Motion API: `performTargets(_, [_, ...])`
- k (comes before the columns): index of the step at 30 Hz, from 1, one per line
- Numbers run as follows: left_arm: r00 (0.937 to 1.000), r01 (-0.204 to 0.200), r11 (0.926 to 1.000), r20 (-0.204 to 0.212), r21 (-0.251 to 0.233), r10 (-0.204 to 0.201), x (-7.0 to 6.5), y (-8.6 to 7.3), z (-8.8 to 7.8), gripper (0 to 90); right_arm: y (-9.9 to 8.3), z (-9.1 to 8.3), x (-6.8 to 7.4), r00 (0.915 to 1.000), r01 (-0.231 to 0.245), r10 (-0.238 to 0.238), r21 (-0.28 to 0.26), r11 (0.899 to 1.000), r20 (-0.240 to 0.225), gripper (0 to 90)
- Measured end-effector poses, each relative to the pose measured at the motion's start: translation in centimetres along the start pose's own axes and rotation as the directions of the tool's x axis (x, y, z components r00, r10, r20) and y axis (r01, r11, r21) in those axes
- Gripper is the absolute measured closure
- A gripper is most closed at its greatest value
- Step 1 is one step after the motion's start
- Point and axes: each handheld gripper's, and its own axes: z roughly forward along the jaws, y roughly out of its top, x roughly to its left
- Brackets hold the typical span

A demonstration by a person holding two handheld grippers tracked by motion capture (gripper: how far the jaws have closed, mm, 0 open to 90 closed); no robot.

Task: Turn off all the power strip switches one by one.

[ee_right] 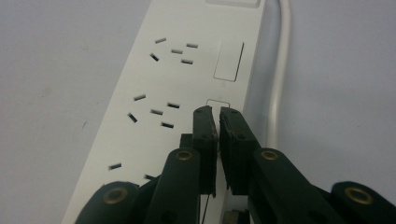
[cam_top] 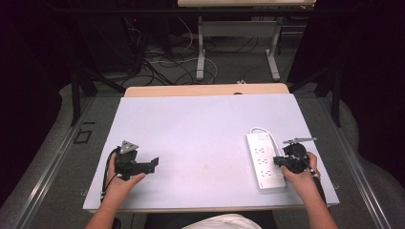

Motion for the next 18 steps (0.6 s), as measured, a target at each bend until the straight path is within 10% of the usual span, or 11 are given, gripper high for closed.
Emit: performTargets(18, [1.0,-0.002,1.0,0.0,0.001,0.002,0.0,-0.01,0.0,1.2,-0.03,0.03,-0.02,0.9998,-0.017,0.016,-0.004,1.0,-0.012,85.5])
